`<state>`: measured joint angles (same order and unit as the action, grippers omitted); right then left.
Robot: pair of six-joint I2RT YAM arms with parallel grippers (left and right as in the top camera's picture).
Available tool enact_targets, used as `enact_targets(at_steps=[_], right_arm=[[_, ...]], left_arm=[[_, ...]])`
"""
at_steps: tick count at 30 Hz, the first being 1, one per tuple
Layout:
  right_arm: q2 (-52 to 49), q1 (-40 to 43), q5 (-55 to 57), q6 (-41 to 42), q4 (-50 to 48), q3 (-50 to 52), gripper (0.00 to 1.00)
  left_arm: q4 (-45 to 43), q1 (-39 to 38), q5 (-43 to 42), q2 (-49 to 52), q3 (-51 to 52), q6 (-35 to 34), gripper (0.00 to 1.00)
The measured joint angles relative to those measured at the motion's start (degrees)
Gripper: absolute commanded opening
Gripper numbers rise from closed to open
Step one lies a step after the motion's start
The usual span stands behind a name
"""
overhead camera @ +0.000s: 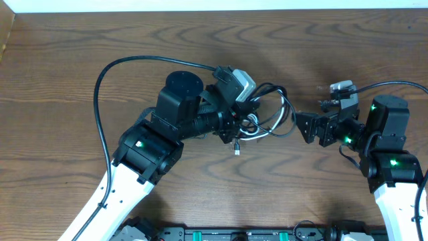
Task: Untangle cables
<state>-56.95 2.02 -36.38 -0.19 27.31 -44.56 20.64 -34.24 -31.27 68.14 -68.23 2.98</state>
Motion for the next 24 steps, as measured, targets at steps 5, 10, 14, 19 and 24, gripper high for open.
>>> enact_targets(at_steps=[5,10,14,19,24], right_arm=[[0.00,0.00,-4.55,0.00,-2.16,0.00,0.93],[0.83,0.00,-8.74,0.02,-3.50,0.00,0.94],[2.78,0.02,-10.36,0.02,-3.85,0.00,0.96],[5.14,0.02,-12.17,0.22,-3.98,0.00,0.98],[6.01,0.02,-13.81,0.94,-4.13,0.00,0.99]], left_arm=[[1.05,0.00,2.58,0.00,0.00,0.00,0.07],[1.92,0.00,4.72,0.00,0.00,0.02,0.08],[2.36,0.00,6.27,0.00,0.00,0.02,0.08],[2.71,0.00,8.28,0.00,0.00,-0.02,0.07],[2.73,0.00,9.14,0.00,0.00,-0.52,0.07]])
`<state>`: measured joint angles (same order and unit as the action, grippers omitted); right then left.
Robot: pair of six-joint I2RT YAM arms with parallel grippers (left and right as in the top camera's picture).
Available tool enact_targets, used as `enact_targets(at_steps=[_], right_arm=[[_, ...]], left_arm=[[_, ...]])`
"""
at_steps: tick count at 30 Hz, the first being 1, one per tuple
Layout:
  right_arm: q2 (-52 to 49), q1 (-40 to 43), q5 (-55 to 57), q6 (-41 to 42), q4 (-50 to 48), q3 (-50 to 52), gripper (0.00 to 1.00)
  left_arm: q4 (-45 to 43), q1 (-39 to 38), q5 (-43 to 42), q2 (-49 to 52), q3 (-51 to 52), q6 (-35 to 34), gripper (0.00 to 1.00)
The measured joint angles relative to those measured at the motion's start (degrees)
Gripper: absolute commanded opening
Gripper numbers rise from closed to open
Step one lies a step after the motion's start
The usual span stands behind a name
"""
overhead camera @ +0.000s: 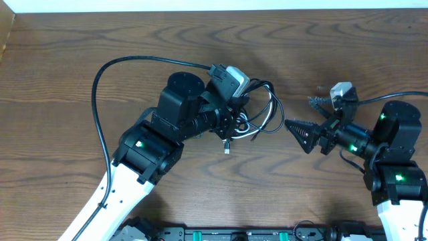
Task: Untangle cables
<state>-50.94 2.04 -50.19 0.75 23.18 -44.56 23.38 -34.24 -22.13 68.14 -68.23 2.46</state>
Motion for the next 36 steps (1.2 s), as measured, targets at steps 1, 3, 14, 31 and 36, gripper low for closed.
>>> enact_targets(at_steps=[1,3,14,31,36], right_arm=[[0.00,0.00,-0.17,0.13,0.00,0.00,0.99],[0.00,-0.02,-0.48,0.28,-0.02,0.00,0.99],[0.00,-0.02,-1.97,0.37,-1.20,0.00,0.99],[-3.78,-0.02,-0.35,0.55,-7.39,0.00,0.99],[-5.44,-0.02,-2.40,0.55,-10.25,0.00,0.99]], left_arm=[[0.00,0.00,0.00,0.00,0.00,-0.11,0.08],[0.00,0.00,0.00,0.00,0.00,-0.35,0.07],[-0.24,0.00,-4.20,0.00,0.00,-2.71,0.08],[-1.95,-0.07,-21.77,0.00,0.00,-2.47,0.07],[-2.25,-0.07,-23.06,0.00,0.00,-2.47,0.07]])
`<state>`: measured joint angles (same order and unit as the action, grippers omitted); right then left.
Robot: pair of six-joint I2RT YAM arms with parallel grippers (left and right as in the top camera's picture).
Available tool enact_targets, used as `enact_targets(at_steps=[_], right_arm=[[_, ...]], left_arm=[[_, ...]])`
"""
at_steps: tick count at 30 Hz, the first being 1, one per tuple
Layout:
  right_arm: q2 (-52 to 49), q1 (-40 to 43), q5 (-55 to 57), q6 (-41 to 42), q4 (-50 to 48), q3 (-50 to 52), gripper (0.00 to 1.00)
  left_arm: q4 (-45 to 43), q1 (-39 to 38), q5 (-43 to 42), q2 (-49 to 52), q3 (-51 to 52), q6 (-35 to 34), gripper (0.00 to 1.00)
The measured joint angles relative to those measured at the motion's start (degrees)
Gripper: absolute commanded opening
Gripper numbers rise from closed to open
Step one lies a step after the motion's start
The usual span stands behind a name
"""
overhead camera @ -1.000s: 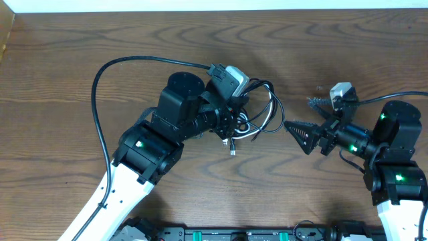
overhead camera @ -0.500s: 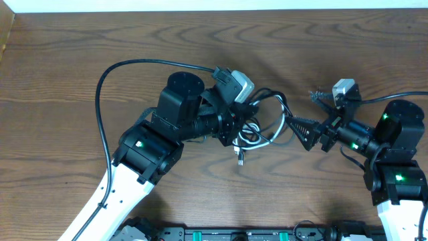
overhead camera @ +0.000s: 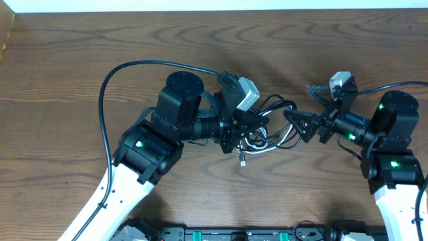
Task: Untangle cables
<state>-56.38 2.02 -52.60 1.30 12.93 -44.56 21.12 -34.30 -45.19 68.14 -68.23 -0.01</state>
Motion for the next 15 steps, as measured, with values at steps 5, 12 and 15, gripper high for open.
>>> enact_targets(at_steps=[5,12,15], right_arm=[[-0.48,0.00,-3.10,0.00,-2.97,0.00,0.99],[-0.48,0.00,-5.18,0.04,-3.37,0.00,0.10],[-0.46,-0.13,-7.13,0.02,-3.37,0.00,0.01]], left_arm=[[-0.17,0.00,-1.16,0.20,0.00,0.00,0.08],[-2.14,-0.61,-1.97,0.83,0.00,0.00,0.08],[-2.60,-1.07,-1.84,1.11,0.00,-0.02,0.08]])
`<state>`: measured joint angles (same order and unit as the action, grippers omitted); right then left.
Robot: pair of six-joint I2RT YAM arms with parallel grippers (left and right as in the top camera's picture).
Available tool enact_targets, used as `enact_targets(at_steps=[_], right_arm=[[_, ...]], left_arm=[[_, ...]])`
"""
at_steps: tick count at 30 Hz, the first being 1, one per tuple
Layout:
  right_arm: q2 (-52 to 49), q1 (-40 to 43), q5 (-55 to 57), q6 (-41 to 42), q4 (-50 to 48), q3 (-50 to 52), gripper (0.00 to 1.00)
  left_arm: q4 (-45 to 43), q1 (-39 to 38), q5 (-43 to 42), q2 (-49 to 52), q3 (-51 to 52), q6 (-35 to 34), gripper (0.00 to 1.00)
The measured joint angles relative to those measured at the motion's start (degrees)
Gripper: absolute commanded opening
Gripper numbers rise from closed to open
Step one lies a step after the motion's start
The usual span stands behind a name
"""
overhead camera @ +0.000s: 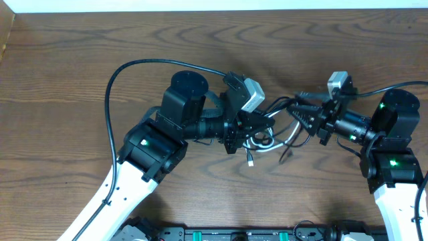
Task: Untangle cables
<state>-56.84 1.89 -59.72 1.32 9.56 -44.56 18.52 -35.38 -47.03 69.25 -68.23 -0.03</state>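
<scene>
A tangle of black and white cables (274, 138) lies mid-table between my two arms. My left gripper (259, 126) points right and is shut on the left side of the bundle. My right gripper (296, 112) points left, with its tips at the bundle's upper right loops, and looks shut on a black loop there. A loose end with a small plug (250, 161) hangs out below the left gripper. A black end (284, 155) trails out at the lower right. The wrist housings hide part of the knot.
The left arm's own black feed cable (114, 87) arcs over the table at the left. The right arm's feed cable (401, 86) runs off to the right. A black rail (234, 234) lines the front edge of the brown wooden table (67, 53).
Both grippers have shifted slightly: the left one to the right, the right one up into the bundle's right loops. The loops are now drawn up toward the right gripper, and a black end trails below.
The left gripper held the bundle with the right gripper a little apart to the right. Then the bundle sat further left, with the right gripper pointed at it. Later the grippers were close together, tips near the loops. Now the right gripper is in the loops.
</scene>
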Motion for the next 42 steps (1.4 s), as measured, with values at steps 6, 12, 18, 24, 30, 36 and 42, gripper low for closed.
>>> enact_targets(at_steps=[6,12,18,24,30,36,42], right_arm=[[0.00,0.02,-0.22,0.20,0.00,0.00,0.01],[0.00,0.02,4.74,1.79,0.00,0.00,0.01],[1.44,0.15,9.05,4.81,-1.86,0.00,0.01],[4.09,0.26,13.16,10.36,-4.42,0.00,0.01],[6.05,0.50,15.50,16.65,-7.48,0.00,0.01],[7.41,2.05,17.16,23.91,-9.22,0.00,0.01],[7.52,3.26,18.18,32.37,-9.84,0.00,0.01]], left_arm=[[-0.39,0.00,0.87,0.35,0.00,0.13,0.26],[-0.42,0.00,1.05,0.35,0.00,0.11,0.53],[1.77,0.00,2.84,0.35,0.00,0.48,0.78],[8.35,0.00,9.38,0.35,0.00,0.02,0.85],[10.69,0.00,13.75,0.35,0.00,0.02,0.86],[14.08,0.00,17.59,0.33,0.00,0.02,0.86],[14.51,0.00,20.04,0.33,0.00,0.02,0.86]])
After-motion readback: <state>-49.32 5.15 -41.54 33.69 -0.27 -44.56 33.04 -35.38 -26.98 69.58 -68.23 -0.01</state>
